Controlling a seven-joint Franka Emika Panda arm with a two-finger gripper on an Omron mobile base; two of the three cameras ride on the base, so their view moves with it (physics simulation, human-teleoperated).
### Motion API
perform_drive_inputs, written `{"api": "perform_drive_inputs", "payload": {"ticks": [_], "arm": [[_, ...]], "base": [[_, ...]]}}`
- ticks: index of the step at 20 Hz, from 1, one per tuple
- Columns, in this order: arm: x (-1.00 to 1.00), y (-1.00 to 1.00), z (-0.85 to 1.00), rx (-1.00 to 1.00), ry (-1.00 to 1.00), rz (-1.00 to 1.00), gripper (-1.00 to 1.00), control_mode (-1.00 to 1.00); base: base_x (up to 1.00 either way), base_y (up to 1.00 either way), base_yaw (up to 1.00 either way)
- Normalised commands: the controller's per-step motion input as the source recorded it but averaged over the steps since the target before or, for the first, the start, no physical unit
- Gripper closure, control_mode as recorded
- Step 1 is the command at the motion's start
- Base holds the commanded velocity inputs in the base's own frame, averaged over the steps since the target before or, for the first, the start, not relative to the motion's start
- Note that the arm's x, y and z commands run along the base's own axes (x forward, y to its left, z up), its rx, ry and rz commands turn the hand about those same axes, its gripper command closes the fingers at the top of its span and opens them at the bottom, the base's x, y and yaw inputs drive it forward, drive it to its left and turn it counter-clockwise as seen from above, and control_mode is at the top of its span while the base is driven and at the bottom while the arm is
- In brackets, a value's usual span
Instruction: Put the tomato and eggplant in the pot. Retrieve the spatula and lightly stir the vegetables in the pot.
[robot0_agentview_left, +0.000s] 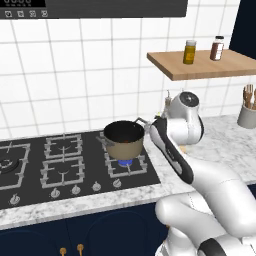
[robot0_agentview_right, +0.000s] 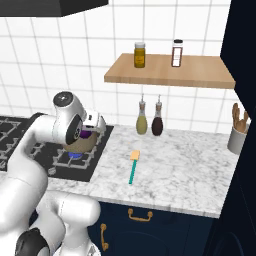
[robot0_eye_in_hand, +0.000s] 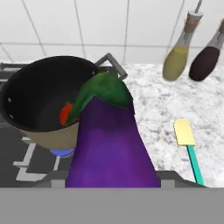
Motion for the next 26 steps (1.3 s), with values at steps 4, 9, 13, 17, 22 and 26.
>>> {"api": "perform_drive_inputs", "payload": {"ticks": [4,9,13,17,22,26], "arm": [[0.37,0.68,0.13,0.00,0.17,0.09,1.00,-1.00],[0.67,0.37,-0.12,0.00,0.12,0.06,1.00,-1.00],[0.98,0.18,-0.34,0.00,0.08,0.00,1.00,-1.00],[0.65,0.31,-0.62,0.00,0.10,0.00,1.00,-1.00],[0.32,0.35,-0.47,-0.02,0.02,0.00,1.00,-1.00],[0.22,0.21,-0.44,-0.06,0.00,0.00,1.00,-1.00]], "base": [[0.00,0.00,0.00],[0.00,0.00,0.00],[0.00,0.00,0.00],[0.00,0.00,0.00],[0.00,0.00,0.00],[0.00,0.00,0.00]]}}
